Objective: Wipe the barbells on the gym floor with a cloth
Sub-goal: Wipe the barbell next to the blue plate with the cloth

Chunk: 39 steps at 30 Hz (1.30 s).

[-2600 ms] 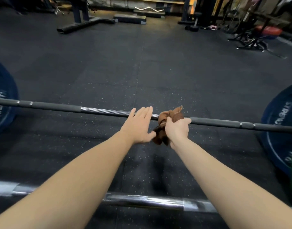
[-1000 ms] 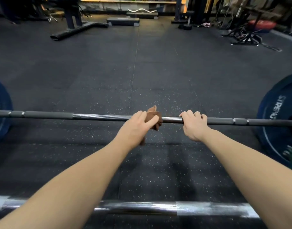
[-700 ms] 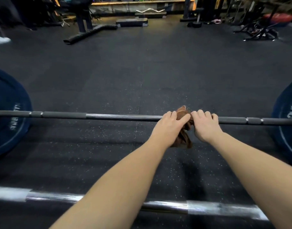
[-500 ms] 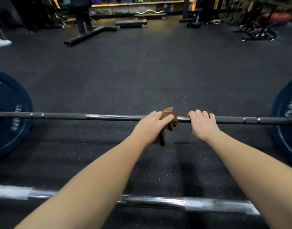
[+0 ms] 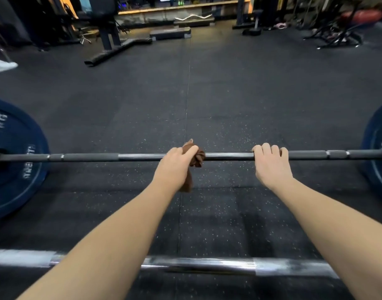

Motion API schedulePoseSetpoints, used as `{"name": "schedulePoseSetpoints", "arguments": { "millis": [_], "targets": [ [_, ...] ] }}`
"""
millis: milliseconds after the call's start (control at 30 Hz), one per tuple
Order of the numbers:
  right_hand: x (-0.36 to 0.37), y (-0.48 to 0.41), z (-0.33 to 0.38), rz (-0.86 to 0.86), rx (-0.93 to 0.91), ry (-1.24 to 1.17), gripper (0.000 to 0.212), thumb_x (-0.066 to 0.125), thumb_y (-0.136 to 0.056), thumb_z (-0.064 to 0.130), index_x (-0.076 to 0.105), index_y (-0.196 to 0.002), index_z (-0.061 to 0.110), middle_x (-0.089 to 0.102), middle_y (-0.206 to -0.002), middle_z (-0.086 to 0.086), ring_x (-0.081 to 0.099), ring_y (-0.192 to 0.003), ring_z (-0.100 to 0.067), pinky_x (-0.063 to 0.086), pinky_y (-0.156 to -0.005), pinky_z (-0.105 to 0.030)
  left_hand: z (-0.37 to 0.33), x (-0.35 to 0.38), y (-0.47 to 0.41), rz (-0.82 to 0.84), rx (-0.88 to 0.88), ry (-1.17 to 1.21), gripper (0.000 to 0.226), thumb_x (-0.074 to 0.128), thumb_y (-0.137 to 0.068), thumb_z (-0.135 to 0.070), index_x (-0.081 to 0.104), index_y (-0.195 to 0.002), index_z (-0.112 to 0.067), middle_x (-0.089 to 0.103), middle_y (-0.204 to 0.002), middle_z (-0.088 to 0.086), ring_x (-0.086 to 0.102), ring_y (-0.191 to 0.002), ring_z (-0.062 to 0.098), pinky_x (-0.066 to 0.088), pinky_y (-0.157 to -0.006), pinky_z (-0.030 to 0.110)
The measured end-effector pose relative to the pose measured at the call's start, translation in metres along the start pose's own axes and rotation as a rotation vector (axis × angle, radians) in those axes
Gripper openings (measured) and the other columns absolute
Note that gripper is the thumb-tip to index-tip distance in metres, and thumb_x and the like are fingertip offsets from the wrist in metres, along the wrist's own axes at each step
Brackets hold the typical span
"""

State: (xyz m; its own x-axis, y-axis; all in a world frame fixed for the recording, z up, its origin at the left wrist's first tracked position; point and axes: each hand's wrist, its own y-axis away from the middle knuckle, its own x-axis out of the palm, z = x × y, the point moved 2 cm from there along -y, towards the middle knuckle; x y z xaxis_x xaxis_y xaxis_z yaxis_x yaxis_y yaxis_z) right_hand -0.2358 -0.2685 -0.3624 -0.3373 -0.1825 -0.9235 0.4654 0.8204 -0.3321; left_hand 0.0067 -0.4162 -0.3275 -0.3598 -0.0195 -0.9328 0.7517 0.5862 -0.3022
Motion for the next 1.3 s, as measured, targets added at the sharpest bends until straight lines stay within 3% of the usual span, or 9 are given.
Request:
{"name": "schedulePoseSetpoints", "arguments": {
  "millis": [233, 433, 700, 800, 933, 1000, 1067, 1167, 1300],
  "targets": [
    [-0.005, -0.004, 0.001, 0.133, -0.012, 0.075, 0.038, 0.069, -0.079, 0.014, 0.056, -0.114, 0.013, 0.052, -0.098, -0.006, 0.05, -0.086, -0.03, 0.04, -0.087, -0.046, -0.032, 0.013, -0.014, 0.013, 0.056, 0.047, 0.05, 0.057, -0.092, -0.003, 0.047, -0.135, -0.026, 0.058, -0.105, 0.008, 0.05, -0.101, 0.031, 0.044, -0.083, 0.04],
    [-0.007, -0.001, 0.002, 0.151, 0.006, 0.066, 0.042, 0.069, -0.08, 0.017, 0.053, -0.119, 0.017, 0.052, -0.105, -0.003, 0.049, -0.092, -0.028, 0.038, -0.092, -0.045, 0.028, 0.004, -0.001, 0.039, 0.213, 0.01, 0.061, 0.06, -0.089, -0.004, 0.045, -0.144, -0.026, 0.057, -0.14, 0.01, 0.053, -0.109, 0.036, 0.052, -0.087, 0.044],
    [-0.007, 0.003, 0.023, 0.054, 0.142, 0.015, 0.029, 0.066, -0.072, 0.007, 0.054, -0.098, 0.005, 0.05, -0.089, -0.012, 0.051, -0.083, -0.037, 0.033, -0.103, -0.065, 0.103, -0.019, 0.029, -0.092, 0.071, 0.038, 0.058, 0.066, -0.082, 0.009, 0.06, -0.135, -0.015, 0.067, -0.12, 0.017, 0.062, -0.1, 0.041, 0.054, -0.083, 0.044],
    [-0.015, -0.007, 0.057, 0.028, 0.03, -0.041, 0.04, 0.069, -0.07, 0.006, 0.057, -0.108, 0.007, 0.055, -0.103, -0.011, 0.053, -0.097, -0.036, 0.029, -0.111, -0.063, 0.086, -0.017, 0.029, -0.127, 0.0, 0.081, 0.061, 0.068, -0.077, 0.012, 0.062, -0.13, -0.017, 0.068, -0.111, 0.016, 0.06, -0.099, 0.039, 0.053, -0.08, 0.043],
    [-0.033, -0.027, 0.136, 0.02, -0.139, -0.187, 0.055, 0.07, -0.081, 0.019, 0.053, -0.132, 0.013, 0.051, -0.135, -0.006, 0.046, -0.125, -0.032, 0.02, -0.118, -0.057, 0.081, -0.016, 0.027, -0.099, -0.04, 0.075, 0.06, 0.064, -0.083, 0.006, 0.06, -0.138, -0.018, 0.064, -0.119, 0.015, 0.056, -0.109, 0.038, 0.05, -0.083, 0.043],
    [-0.039, -0.034, 0.173, 0.123, -0.139, -0.218, 0.05, 0.063, -0.091, 0.026, 0.047, -0.138, 0.017, 0.047, -0.14, -0.004, 0.042, -0.132, -0.031, 0.018, -0.118, -0.055, 0.08, -0.018, 0.026, -0.096, -0.04, 0.072, 0.057, 0.063, -0.084, 0.003, 0.06, -0.137, -0.018, 0.065, -0.118, 0.014, 0.056, -0.108, 0.037, 0.051, -0.083, 0.044],
    [-0.04, -0.039, 0.192, 0.207, -0.102, -0.196, 0.035, 0.054, -0.097, 0.026, 0.046, -0.131, 0.019, 0.052, -0.133, -0.003, 0.046, -0.127, -0.029, 0.026, -0.112, -0.052, 0.079, -0.018, 0.028, -0.098, -0.019, 0.069, 0.058, 0.065, -0.082, 0.005, 0.059, -0.135, -0.02, 0.066, -0.116, 0.013, 0.057, -0.106, 0.035, 0.053, -0.082, 0.046],
    [-0.039, -0.039, 0.191, 0.188, -0.123, -0.14, 0.023, 0.051, -0.099, 0.02, 0.045, -0.121, 0.02, 0.055, -0.123, -0.002, 0.051, -0.117, -0.028, 0.036, -0.098, -0.046, 0.088, -0.019, 0.032, -0.078, 0.033, 0.048, 0.063, 0.066, -0.084, 0.005, 0.054, -0.139, -0.024, 0.063, -0.127, 0.01, 0.056, -0.112, 0.033, 0.054, -0.085, 0.048],
    [-0.036, -0.041, 0.182, 0.178, -0.195, -0.152, 0.022, 0.052, -0.101, 0.027, 0.043, -0.119, 0.02, 0.055, -0.119, -0.001, 0.053, -0.111, -0.027, 0.036, -0.09, -0.043, 0.123, -0.034, 0.034, -0.016, 0.025, -0.02, 0.059, 0.058, -0.096, -0.005, 0.048, -0.15, -0.026, 0.06, -0.136, 0.01, 0.055, -0.118, 0.035, 0.051, -0.088, 0.045]
  ]
}}
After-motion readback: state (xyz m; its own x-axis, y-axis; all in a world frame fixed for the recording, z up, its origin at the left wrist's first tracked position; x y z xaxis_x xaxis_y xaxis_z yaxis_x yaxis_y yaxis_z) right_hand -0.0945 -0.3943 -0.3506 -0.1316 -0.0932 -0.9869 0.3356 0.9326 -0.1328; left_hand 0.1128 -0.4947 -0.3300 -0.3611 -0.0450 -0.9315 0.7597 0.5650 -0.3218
